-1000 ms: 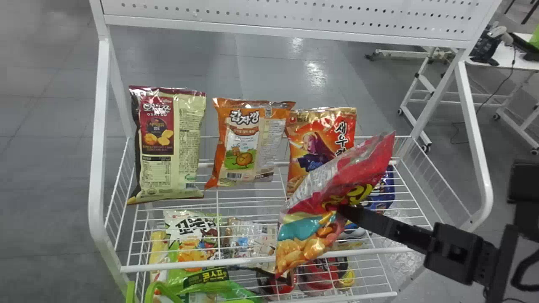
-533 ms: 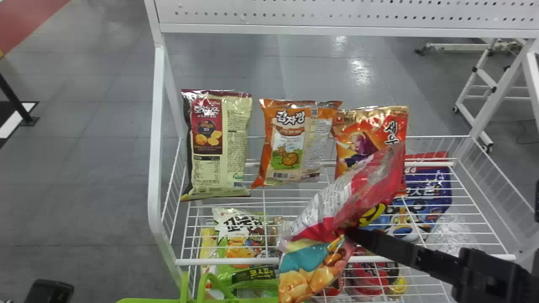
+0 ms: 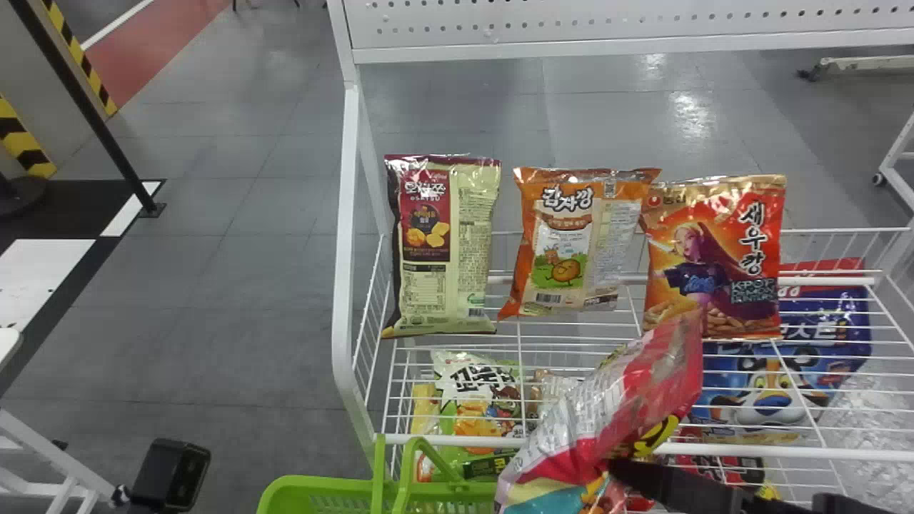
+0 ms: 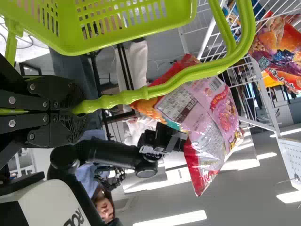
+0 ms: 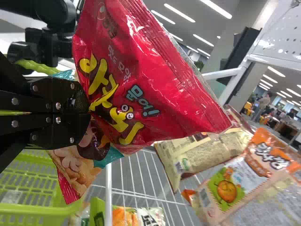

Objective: Hold basket handle with left hand then pick Jagalchi snack with right hand and place into basket

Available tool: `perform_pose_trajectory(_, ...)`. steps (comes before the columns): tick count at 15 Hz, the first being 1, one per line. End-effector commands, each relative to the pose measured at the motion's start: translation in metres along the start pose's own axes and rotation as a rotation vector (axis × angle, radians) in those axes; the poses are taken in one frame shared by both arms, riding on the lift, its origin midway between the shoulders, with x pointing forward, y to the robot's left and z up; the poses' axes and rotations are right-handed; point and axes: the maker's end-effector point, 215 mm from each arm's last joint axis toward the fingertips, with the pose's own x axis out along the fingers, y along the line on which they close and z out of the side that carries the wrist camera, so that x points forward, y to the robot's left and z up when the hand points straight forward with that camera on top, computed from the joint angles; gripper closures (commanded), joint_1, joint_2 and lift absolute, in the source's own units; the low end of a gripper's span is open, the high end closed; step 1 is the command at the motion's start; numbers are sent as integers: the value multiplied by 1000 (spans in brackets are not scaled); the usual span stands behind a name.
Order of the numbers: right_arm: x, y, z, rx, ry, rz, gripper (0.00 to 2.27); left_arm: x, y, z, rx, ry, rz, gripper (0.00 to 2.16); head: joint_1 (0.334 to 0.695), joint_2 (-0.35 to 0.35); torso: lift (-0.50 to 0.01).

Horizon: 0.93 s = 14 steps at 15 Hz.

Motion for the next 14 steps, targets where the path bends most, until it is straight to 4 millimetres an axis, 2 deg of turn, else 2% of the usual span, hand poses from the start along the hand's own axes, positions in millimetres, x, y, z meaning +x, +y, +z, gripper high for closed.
perform_pose_trajectory(1, 15, -3, -15, 35, 43, 19, 2243, 0, -3, 1, 1, -1, -11, 2148, 695, 136, -9)
perform_pose_trajectory(6, 52, -24, -58, 115, 167, 29, 2233, -3, -5, 5, 6, -9, -11, 2148, 695, 240, -9)
perform_pose_trajectory(8, 64, -29, -68, 146, 202, 43, 2030, -5, -5, 6, 9, -12, -9, 2148, 695, 282, -9)
perform_pose_trajectory(9, 68, -34, -75, 155, 219, 36, 1686, -5, -5, 6, 9, -12, -9, 2148, 695, 302, -9)
perform_pose_trajectory(11, 73, -40, -83, 160, 245, 25, 22, -7, -5, 8, 12, -15, -5, 2148, 695, 348, -9)
perform_pose_trajectory(14, 69, -40, -76, 156, 230, 32, 36, -8, -5, 9, 14, -16, -3, 2148, 695, 350, -9)
